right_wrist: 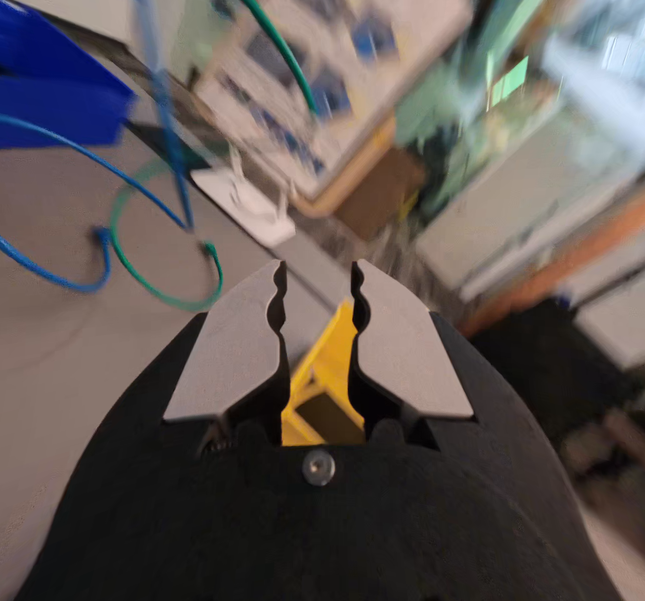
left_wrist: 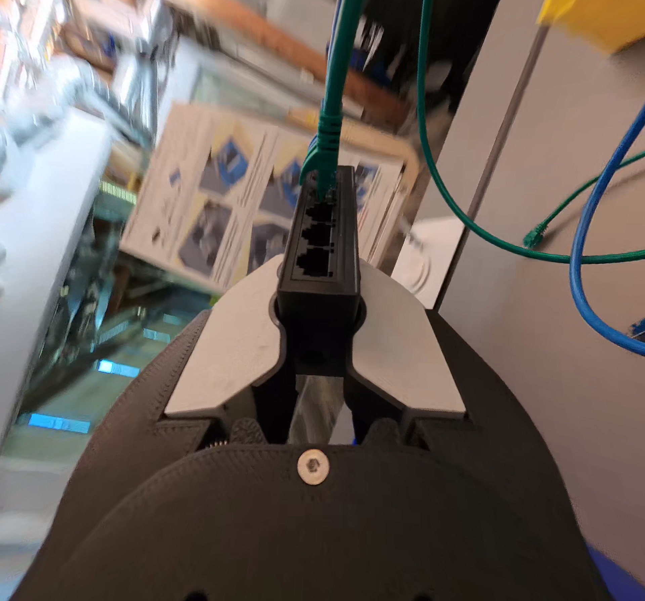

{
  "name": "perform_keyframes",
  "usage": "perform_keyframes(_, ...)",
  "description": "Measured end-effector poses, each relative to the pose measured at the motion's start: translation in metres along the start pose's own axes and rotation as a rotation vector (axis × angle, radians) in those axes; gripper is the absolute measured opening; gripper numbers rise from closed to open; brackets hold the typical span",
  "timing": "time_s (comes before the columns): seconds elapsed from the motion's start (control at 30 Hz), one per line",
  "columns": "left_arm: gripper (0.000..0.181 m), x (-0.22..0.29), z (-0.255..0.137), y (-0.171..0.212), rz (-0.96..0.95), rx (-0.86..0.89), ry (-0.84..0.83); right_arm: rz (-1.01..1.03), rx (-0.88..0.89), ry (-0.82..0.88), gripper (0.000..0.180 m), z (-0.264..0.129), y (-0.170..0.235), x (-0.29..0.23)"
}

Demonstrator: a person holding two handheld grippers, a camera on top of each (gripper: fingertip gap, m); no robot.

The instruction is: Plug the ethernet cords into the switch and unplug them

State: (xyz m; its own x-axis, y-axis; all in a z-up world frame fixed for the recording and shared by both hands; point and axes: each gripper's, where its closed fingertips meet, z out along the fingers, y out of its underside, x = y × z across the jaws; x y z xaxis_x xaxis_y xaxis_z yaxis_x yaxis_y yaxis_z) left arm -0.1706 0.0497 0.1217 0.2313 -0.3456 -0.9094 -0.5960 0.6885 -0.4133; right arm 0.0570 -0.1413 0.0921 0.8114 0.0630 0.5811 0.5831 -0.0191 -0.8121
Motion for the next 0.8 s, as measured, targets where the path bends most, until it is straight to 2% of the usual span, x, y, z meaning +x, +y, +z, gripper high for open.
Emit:
perform_keyframes(0.13, 0.029, 0.018, -0.008, -0.037, 0.095, 0.139, 0.017, -0.505, 0.349, -0.057, 0.026, -0.016, -0.123, -0.076)
perform_keyframes(0.2, 0.03, 0.027, -0.009, -0.047, 0.125, 0.147, 0.034, -0.603, 0.434, -0.1, 0.025, -0.02, -0.163, -0.099)
perform_keyframes(0.27, 0.03, 0.035, -0.008, -0.054, 0.163, 0.139, 0.041, -0.64, 0.428, -0.2, 0.025, -0.013, -0.183, -0.116)
perform_keyframes(0.33, 0.03, 0.039, -0.007, -0.059, 0.184, 0.13, 0.043, -0.716, 0.347, -0.255, 0.026, 0.006, -0.183, -0.124)
perform_keyframes(0.47, 0.029, 0.043, -0.006, -0.068, 0.213, 0.103, 0.028, -0.811, 0.142, -0.324, 0.028, 0.049, -0.153, -0.13)
perform_keyframes(0.57, 0.029, 0.045, -0.008, -0.072, 0.224, 0.086, 0.028, -0.903, 0.021, -0.271, 0.028, 0.072, -0.131, -0.121)
perform_keyframes(0.8, 0.03, 0.046, -0.009, -0.073, 0.238, 0.068, 0.022, -0.956, 0.027, -0.199, 0.021, 0.086, -0.124, -0.115)
